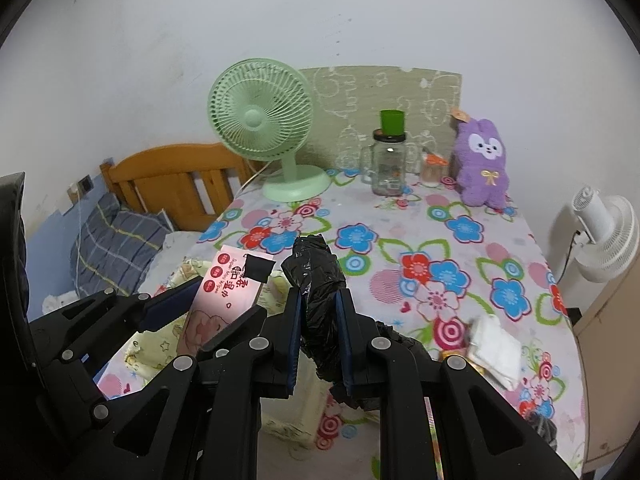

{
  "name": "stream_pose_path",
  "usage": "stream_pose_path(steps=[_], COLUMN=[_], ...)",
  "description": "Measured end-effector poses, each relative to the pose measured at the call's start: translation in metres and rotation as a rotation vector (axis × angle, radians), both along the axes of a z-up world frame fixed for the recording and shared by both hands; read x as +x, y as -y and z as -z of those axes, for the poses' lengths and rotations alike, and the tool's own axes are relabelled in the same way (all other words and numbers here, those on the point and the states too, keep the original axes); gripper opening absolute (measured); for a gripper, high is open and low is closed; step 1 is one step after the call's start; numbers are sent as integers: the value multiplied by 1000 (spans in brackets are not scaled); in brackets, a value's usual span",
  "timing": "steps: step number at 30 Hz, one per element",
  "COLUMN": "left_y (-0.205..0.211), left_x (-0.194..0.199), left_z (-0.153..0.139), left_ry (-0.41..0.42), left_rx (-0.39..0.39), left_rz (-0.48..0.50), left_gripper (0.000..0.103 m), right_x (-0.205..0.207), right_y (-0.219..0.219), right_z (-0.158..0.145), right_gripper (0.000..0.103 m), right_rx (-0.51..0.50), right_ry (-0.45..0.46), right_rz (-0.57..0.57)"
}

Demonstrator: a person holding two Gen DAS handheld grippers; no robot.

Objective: Organize soft objects
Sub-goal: 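Carry the pink packet and black bundle in both tools over the fabric box, then lower both tools into the fabric box and open them to release the items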

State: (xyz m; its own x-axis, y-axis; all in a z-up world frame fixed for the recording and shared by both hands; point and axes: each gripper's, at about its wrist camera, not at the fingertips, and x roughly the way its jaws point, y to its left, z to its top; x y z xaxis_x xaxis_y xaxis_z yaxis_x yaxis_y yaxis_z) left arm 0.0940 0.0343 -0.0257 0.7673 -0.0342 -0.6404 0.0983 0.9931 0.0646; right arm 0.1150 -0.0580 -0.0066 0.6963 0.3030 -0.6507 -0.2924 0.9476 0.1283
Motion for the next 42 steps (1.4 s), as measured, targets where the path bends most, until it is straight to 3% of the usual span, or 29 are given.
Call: stream_pose_path(steps=[12,28,30,33,38,42], left_y=[-35,-69,-70,-70,-68,-63], left_x=[16,45,47,48,46,43], left_z=[15,55,59,64,64,58], left_ry=[-43,-174,-191,-211,-208,-192], left_rx=[11,5,7,11,-6,-5], left_rz=[-46,-93,-96,-102,-96,-87], left_gripper=[42,42,49,64,76,83], right_x=[18,54,57,59,60,58], right_y=[-42,-81,-83,-84,-78,-72], right_z=[10,52,58,64,65,62], right_gripper=[20,20,21,27,62,66], right_rx=[-15,-12,-5,-23,-19,-6], right_ry=[-33,-160,-181,-192,-193,-182], right_rz=[-73,-134,-137,-138,-119,-111])
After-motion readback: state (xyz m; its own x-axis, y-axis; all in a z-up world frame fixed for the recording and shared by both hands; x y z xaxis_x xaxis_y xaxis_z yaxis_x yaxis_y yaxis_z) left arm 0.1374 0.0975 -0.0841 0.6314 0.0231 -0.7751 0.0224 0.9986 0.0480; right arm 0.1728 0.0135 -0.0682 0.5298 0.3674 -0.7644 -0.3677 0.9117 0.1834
